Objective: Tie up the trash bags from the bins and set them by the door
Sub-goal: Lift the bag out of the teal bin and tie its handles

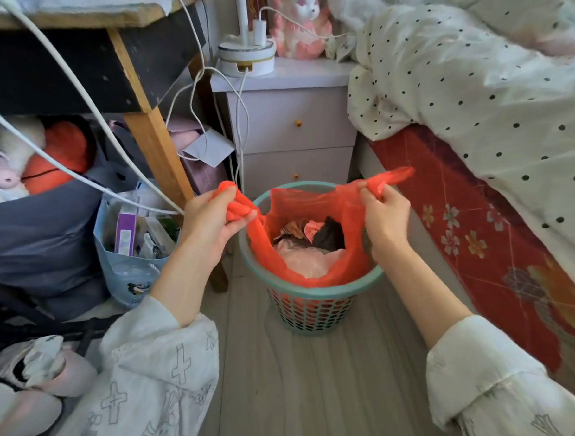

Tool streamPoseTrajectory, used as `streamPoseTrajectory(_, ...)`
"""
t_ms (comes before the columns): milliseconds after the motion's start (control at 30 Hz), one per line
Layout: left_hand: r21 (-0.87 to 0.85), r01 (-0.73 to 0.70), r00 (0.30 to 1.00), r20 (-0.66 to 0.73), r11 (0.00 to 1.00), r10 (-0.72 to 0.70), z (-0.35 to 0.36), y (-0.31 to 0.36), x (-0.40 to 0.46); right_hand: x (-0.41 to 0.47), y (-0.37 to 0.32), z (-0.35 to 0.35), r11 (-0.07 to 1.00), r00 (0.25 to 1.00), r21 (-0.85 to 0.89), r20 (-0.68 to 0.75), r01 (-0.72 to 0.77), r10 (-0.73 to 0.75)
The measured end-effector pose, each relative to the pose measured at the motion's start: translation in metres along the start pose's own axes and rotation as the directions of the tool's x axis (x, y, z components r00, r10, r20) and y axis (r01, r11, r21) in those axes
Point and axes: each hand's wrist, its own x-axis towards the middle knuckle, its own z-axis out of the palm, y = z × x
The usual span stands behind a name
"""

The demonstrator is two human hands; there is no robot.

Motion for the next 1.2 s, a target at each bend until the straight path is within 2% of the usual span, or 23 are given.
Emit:
streamPoseTrajectory(100,0.007,-0.06,0.998,0.033,0.998,0.06,0.016,0.025,0.005,0.01,-0.018,0.0,1.0,0.999,-0.005,0.032,0.025,-0.025)
streamPoseTrajectory(233,0.24,-0.219,0.973,0.122,0.946,0.195,0.015,0.029,0.006,0.009,-0.016,-0.007,1.0,0.998,-0.016,0.065,0.014,-0.013)
streamPoseTrajectory(300,0.359,-0.276,0.961,0.107,0.892,0.254,0.002,0.012,0.009,0.004,-0.011,-0.012,0.999,0.996,0.009,0.083,-0.033,0.032)
streamPoseTrajectory(400,0.554,-0.207,0.976,0.068,0.806,0.205,-0.021,-0.026,0.018,0.004,-0.004,-0.016,0.933,0.949,0.189,0.136,-0.308,0.285)
streamPoseTrajectory(433,0.588,-0.2,0.98,0.119,0.784,0.16,-0.026,-0.042,0.023,0.007,-0.004,-0.016,0.89,0.911,0.216,0.191,-0.402,0.366)
streamPoseTrajectory(500,0.607,-0.219,0.969,0.224,0.764,0.1,-0.027,-0.066,0.029,0.012,-0.004,-0.014,0.825,0.845,0.244,0.326,-0.509,0.425)
streamPoseTrajectory(533,0.571,-0.224,0.965,0.241,0.79,0.1,-0.024,-0.071,0.029,0.014,-0.003,-0.011,0.82,0.838,0.251,0.349,-0.514,0.419)
streamPoseTrajectory(600,0.48,-0.207,0.973,0.189,0.852,0.13,-0.013,-0.075,0.03,0.017,-0.005,-0.008,0.885,0.882,0.197,0.316,-0.421,0.349)
streamPoseTrajectory(700,0.511,-0.261,0.965,0.134,0.819,0.224,0.002,-0.07,0.036,0.02,-0.009,-0.009,0.897,0.926,0.279,0.263,-0.342,0.271)
streamPoseTrajectory(733,0.537,-0.282,0.959,0.141,0.795,0.246,0.006,-0.069,0.039,0.02,-0.009,-0.01,0.848,0.913,0.366,0.291,-0.383,0.286)
streamPoseTrajectory(833,0.575,-0.259,0.965,0.185,0.776,0.185,0.017,-0.067,0.047,0.02,-0.006,-0.009,0.57,0.845,0.624,0.397,-0.534,0.358)
streamPoseTrajectory(900,0.585,-0.243,0.962,0.247,0.774,0.116,0.02,-0.07,0.057,0.02,0.0,-0.007,0.486,0.832,0.679,0.398,-0.55,0.387)
streamPoseTrajectory(967,0.677,-0.231,0.963,0.263,0.699,0.063,0.021,-0.073,0.067,0.02,0.004,-0.006,0.51,0.827,0.656,0.384,-0.557,0.41)
streamPoseTrajectory(1067,0.776,-0.216,0.973,0.224,0.593,0.061,0.022,-0.076,0.074,0.022,0.01,-0.004,0.623,0.766,0.45,0.448,-0.639,0.462)
streamPoseTrajectory(1133,0.772,-0.207,0.976,0.204,0.601,0.074,0.021,-0.078,0.078,0.025,0.012,-0.001,0.617,0.697,0.351,0.508,-0.704,0.506)
streamPoseTrajectory(1200,0.737,-0.209,0.978,0.168,0.642,0.125,0.022,-0.078,0.08,0.029,0.011,0.003,0.641,0.661,0.271,0.552,-0.718,0.508)
